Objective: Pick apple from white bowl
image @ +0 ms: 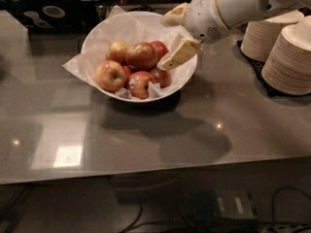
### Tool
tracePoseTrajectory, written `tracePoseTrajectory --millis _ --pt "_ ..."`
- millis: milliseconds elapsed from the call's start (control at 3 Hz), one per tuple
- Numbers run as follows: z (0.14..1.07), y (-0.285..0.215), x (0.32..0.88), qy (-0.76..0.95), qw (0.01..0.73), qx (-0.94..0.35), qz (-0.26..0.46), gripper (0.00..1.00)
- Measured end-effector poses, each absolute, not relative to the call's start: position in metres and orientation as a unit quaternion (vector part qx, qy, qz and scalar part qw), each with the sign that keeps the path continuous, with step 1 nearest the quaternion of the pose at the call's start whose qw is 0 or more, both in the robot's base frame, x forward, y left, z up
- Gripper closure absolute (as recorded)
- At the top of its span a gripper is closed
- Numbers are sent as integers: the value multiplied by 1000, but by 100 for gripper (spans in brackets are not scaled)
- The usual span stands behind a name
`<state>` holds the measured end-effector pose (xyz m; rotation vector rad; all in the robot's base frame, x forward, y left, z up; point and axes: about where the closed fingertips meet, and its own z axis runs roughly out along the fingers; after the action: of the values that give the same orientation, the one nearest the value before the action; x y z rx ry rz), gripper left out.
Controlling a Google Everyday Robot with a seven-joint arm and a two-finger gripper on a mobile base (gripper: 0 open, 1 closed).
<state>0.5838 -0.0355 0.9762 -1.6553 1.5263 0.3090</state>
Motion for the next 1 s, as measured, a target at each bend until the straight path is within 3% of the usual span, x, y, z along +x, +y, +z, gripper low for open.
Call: tracePoseTrajectory --millis 1000 --pt "962 -12 602 592 423 -659 189 29"
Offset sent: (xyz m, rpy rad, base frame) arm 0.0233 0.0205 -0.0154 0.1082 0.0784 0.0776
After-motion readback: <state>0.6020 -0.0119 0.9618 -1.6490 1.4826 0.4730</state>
